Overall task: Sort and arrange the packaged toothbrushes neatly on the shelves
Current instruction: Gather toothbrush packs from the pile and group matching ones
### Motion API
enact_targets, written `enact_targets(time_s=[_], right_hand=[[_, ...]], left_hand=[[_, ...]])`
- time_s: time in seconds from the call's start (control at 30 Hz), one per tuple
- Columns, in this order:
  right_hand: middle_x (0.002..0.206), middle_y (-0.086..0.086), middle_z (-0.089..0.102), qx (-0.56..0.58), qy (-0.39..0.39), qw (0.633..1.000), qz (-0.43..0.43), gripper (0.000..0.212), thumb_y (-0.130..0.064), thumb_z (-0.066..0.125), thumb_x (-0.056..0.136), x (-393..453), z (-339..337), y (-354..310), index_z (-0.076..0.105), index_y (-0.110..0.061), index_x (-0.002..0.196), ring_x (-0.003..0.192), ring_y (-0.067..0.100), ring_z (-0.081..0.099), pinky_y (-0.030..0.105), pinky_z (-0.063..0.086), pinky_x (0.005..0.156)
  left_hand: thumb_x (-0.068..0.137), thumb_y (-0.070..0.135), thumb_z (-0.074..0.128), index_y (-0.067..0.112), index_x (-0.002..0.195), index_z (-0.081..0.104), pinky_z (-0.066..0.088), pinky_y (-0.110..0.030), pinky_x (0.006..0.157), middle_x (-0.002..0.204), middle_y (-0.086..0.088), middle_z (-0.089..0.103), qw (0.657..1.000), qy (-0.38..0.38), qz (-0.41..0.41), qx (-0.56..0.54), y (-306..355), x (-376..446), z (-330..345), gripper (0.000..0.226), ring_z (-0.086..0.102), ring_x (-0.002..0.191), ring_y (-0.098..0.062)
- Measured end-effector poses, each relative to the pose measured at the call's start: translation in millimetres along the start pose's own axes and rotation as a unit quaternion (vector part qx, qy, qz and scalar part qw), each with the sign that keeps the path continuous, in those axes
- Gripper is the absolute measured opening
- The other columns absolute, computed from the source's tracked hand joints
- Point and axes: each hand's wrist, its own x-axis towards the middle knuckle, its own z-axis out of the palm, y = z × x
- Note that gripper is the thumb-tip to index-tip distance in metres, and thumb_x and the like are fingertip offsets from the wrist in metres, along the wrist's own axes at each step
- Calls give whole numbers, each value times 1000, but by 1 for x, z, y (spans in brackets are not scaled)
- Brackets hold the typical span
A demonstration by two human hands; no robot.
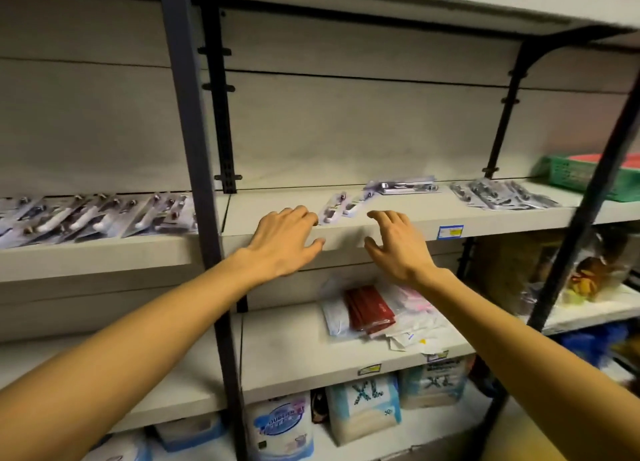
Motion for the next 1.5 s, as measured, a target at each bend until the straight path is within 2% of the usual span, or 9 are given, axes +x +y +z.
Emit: enact_targets(time_s=[0.27,0.57,0.73,0.8,0.97,1.2,1.33,1.43,1.5], right_hand=[[136,11,57,68,17,996,61,50,-28,59,94,91,13,111,49,-11,139,125,32,49,39,43,99],[133,15,60,69,-23,997,37,49,-20,61,92,207,40,207,51,-10,138,120,36,55,44,47,96],[133,12,60,37,-50,998,28,48,-24,60,89,255,68,230,54,-15,136,120,33,54,41,46,98],[128,9,63,12,-64,998,27,40,-27,58,90,265,82,238,60,-21,130,117,33,56,40,42,97],[100,9,73,11,-18,999,45,22,-21,59,86,269,93,243,72,-24,104,98,35,64,38,38,86],[88,3,75,102,96,990,-17,18,-31,61,94,260,55,234,75,-24,104,85,30,68,36,53,71],[71,-11,67,265,195,944,-19,13,-25,67,92,259,18,221,76,-15,95,70,6,65,9,42,64],[92,7,75,434,196,878,39,15,-11,69,89,256,-5,212,74,-4,102,81,13,70,23,56,81],[95,13,75,492,188,847,63,15,-8,66,92,248,-18,210,72,-2,104,83,17,69,33,59,83]], left_hand=[[98,54,41,21,124,58,36,-33,71,126,-1,58,1000,-3,-4,15,19,131,44,45,60,108,-26],[98,60,38,18,132,55,48,-39,92,135,-6,58,988,-86,-125,7,1,243,100,56,57,119,-30],[97,63,38,16,94,65,50,-37,83,108,-9,68,983,-104,-148,33,-11,263,127,54,60,102,-32],[96,62,41,18,91,68,52,-36,79,99,-5,70,979,-111,-172,-3,-16,268,135,52,62,94,-30],[87,61,58,26,92,75,52,-32,75,94,3,74,970,-55,-233,-39,-23,273,141,40,66,94,-27],[87,59,64,26,98,76,53,-33,80,103,5,76,960,53,-254,-102,-20,284,109,37,68,99,-25],[80,59,70,27,90,72,50,-30,77,94,9,75,912,174,-298,-222,-14,294,73,34,69,94,-18],[71,56,80,26,85,72,57,-32,82,86,12,74,838,252,-311,-372,-3,298,48,34,70,86,-11],[69,46,87,22,87,72,59,-34,82,87,6,75,784,247,-306,-479,9,301,37,33,70,81,-12]])
